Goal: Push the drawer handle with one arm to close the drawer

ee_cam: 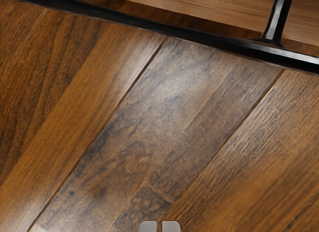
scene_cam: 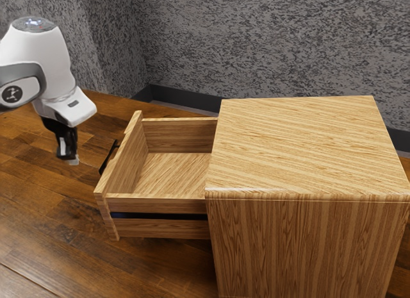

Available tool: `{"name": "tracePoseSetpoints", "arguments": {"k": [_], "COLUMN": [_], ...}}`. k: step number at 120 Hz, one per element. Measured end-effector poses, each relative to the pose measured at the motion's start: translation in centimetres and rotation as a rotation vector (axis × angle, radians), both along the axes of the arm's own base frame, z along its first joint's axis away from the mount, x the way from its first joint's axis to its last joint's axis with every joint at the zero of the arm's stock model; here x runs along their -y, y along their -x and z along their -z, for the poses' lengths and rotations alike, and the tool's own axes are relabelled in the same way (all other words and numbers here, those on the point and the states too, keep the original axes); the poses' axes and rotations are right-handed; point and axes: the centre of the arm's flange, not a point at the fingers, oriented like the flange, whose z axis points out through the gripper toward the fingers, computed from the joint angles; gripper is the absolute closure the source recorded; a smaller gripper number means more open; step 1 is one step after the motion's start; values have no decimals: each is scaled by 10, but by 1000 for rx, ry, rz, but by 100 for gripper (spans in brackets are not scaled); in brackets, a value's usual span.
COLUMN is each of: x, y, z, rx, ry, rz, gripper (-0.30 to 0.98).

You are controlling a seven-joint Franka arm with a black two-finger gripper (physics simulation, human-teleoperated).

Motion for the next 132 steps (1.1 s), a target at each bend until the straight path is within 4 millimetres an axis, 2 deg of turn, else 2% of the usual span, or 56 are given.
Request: {"name": "tracePoseSetpoints", "arguments": {"k": [33,75,100,132], "x": [18,42,66,85], "y": [-4,-10,-11,-11], "z": [7,7,5,8], "rx": [66,155,178,212], "ry": [42,104,122,140], "rz": [67,133,192,241], "gripper": [79,79,79,79]}}
